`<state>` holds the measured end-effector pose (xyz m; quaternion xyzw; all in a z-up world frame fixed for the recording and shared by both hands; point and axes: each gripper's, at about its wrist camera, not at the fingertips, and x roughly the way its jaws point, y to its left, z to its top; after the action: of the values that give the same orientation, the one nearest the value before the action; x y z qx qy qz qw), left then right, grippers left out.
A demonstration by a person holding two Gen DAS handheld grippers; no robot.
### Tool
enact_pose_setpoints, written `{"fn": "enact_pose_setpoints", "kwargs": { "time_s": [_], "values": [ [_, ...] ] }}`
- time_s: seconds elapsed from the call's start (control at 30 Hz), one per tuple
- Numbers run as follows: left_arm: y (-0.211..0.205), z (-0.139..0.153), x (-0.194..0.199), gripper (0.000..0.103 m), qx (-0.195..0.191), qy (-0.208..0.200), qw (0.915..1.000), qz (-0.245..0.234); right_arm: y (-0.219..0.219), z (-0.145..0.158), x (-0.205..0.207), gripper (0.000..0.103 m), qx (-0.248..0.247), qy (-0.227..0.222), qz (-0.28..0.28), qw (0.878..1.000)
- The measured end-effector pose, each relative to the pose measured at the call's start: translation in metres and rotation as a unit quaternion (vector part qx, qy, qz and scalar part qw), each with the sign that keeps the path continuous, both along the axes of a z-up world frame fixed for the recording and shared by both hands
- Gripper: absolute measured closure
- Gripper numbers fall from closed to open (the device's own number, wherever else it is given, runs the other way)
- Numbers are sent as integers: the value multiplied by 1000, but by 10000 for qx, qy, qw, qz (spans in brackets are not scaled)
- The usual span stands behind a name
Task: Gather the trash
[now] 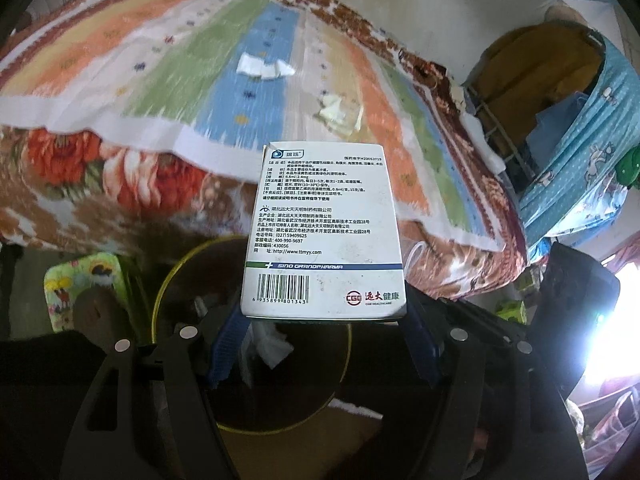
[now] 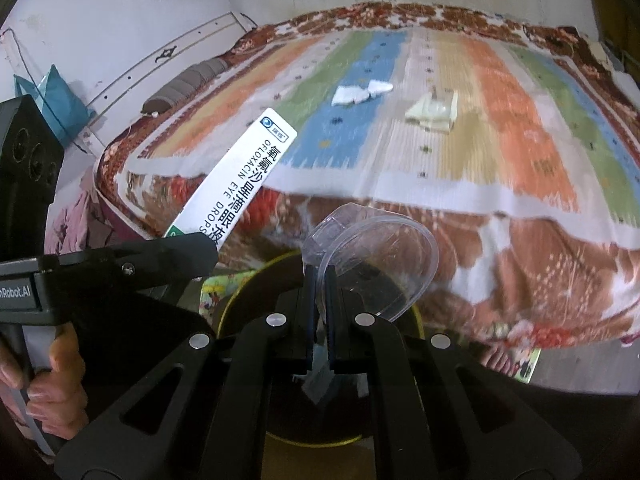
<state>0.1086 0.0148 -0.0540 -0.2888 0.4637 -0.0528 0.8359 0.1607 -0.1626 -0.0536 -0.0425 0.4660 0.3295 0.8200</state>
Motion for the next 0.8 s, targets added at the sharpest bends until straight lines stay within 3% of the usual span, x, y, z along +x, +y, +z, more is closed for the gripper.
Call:
{"fn": "enact_pose_setpoints", "kwargs": {
  "time_s": [0.23, 0.37, 0.43, 0.7, 0.73, 0.8],
  "values": [
    [7, -18, -13, 33, -225, 364, 9990, 98, -1, -20, -12, 99, -94, 357, 63, 9993],
    [16, -43, -14, 33, -965, 824, 9915, 297, -1, -34, -15, 99, -148, 638, 65, 9978],
    [19, -52, -15, 33, -1146, 1007, 9874, 430, 0, -40, -15, 99, -183, 784, 68, 9967],
    [20, -72, -16, 33, -1236, 1388, 9800, 717, 6, -56, -12, 99, -332, 1075, -8, 9936],
    [20, -76, -16, 33, -1262, 1460, 9779, 810, 6, -58, -10, 97, -380, 1111, -52, 9931],
    [24, -85, -15, 27, -1384, 1587, 9720, 1048, 6, -62, -9, 82, -443, 1173, -69, 9921]
  ]
}}
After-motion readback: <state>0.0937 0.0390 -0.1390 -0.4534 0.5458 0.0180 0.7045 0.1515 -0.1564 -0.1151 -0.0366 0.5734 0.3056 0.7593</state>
